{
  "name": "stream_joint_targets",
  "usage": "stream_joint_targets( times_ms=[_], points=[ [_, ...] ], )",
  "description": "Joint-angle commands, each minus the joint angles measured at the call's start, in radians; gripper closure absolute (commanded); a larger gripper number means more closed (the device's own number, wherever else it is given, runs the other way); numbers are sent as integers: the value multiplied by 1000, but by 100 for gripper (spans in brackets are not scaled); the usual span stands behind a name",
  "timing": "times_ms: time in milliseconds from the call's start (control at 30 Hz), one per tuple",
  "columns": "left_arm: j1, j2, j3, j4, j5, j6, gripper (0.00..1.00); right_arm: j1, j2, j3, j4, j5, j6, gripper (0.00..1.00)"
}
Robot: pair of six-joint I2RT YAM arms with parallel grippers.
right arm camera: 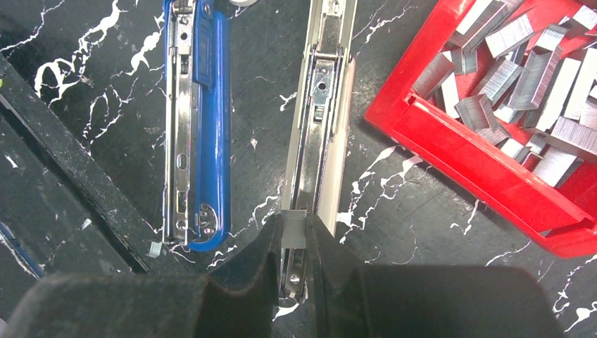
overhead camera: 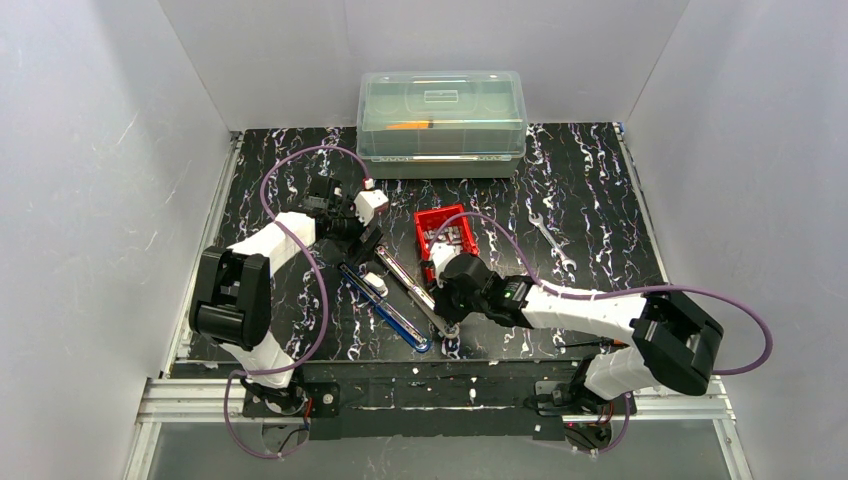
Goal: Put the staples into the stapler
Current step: Install the staple into the stapler.
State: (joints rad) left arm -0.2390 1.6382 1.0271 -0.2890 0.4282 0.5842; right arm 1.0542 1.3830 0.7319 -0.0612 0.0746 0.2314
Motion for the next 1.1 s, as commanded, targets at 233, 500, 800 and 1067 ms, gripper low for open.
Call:
stream_joint_targets(
  times_ms=[233,500,800,1067],
  points=[
    [-1,-60,5,-29,10,-6,20,3,10,-14,52,2,6,84],
    [-2,-60,9,-33,12,-5,20,-3,14,-19,52,-9,8,85],
    [0,-68,5,-32,19,-9,20,-6,19,-22,82,-16,8,85],
    [-1,-70,6,-35,24,-10,20,-9,22,-27,86,2,6,86]
  ],
)
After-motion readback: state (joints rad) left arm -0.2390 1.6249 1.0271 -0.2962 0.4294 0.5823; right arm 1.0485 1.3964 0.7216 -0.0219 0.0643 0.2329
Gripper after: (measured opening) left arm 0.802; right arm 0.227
